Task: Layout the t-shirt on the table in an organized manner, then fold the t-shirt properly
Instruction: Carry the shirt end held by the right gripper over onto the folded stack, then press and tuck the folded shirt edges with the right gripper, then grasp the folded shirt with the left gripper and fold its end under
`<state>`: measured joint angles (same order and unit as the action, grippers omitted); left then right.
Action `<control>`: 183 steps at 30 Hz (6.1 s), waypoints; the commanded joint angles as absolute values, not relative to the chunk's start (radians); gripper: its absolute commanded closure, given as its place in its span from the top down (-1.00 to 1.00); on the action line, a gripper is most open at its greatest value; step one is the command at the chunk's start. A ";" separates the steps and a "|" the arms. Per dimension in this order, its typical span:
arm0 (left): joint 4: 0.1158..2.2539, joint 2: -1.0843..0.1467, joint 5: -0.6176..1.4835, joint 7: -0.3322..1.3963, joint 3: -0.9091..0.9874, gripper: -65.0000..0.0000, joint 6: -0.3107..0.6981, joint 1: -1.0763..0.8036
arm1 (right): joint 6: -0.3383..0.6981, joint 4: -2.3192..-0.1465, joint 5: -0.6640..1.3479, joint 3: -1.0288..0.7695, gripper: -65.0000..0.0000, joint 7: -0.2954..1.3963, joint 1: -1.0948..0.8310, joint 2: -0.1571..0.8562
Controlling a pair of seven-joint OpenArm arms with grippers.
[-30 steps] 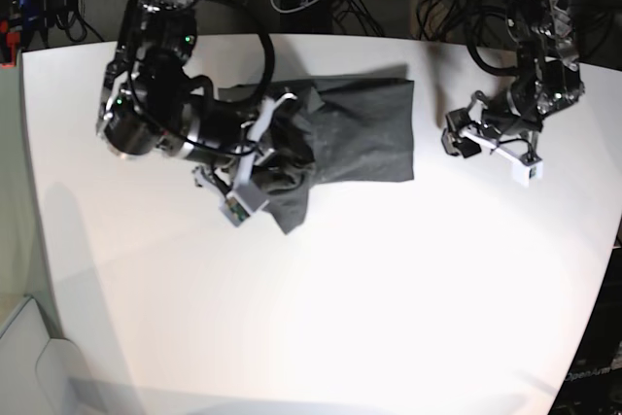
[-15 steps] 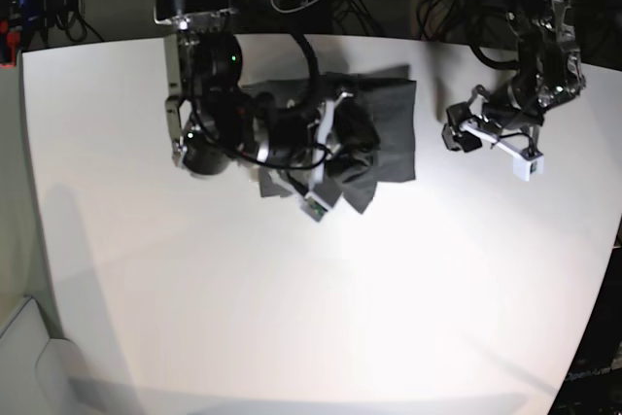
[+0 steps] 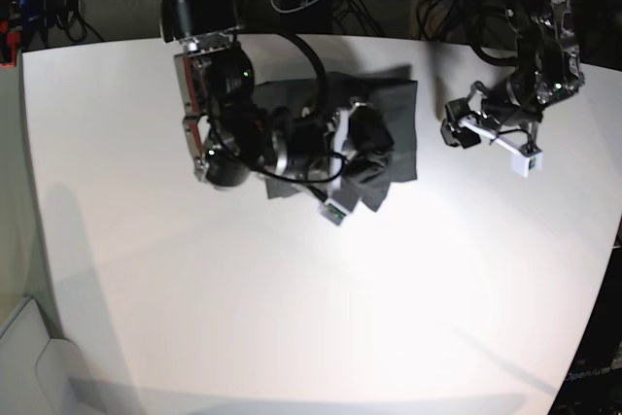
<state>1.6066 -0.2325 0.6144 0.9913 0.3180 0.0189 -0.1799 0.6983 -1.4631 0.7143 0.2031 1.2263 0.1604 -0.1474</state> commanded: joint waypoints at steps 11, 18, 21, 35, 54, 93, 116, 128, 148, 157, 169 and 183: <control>1.627 -0.243 0.625 0.984 0.318 0.43 0.018 -0.173 | 0.698 -1.343 0.743 0.246 -0.69 1.161 0.245 -0.157; 1.627 -0.243 0.627 0.984 0.326 0.44 0.018 -0.173 | 0.698 -1.356 0.748 0.245 0.12 1.168 0.249 -0.157; 1.656 -0.246 0.627 0.984 0.328 0.44 0.018 -0.180 | 0.698 -1.420 0.748 0.245 0.26 1.170 0.243 -0.157; 1.819 -0.249 0.627 0.986 0.754 0.44 0.062 -0.355 | 0.698 -1.540 0.875 0.125 -0.23 1.170 0.177 -0.076; 1.811 -0.223 0.618 0.986 0.854 0.44 0.168 -0.369 | 0.698 -1.458 0.869 0.070 -1.00 1.096 0.139 0.050; 1.821 -0.180 0.628 0.986 0.849 0.44 0.170 -0.384 | 0.698 -1.477 0.869 0.346 -1.00 1.096 0.239 -0.058; 1.873 -0.136 0.625 0.986 0.774 0.43 0.170 -0.426 | 0.698 -0.868 0.868 0.380 -1.00 0.720 0.458 -0.124; 1.873 -0.127 0.627 0.986 0.773 0.43 0.170 -0.426 | 0.698 -0.881 0.874 0.501 -1.00 0.487 0.415 -0.031; 1.939 -0.068 0.624 0.983 0.575 0.43 0.170 -0.429 | 0.698 -1.412 0.868 0.251 -1.00 0.690 0.197 0.217; 1.931 -0.068 0.618 0.980 0.429 0.42 0.162 -0.456 | 0.698 -1.333 0.868 0.249 -1.00 0.645 0.186 0.302; 1.968 -0.070 0.625 0.972 0.361 0.44 0.168 -0.464 | 0.698 -1.334 0.875 0.246 -1.00 0.647 0.151 0.383; 1.828 -0.079 0.619 0.986 0.354 0.44 0.160 -0.251 | 0.698 -1.334 0.875 0.197 -1.00 0.645 0.090 0.444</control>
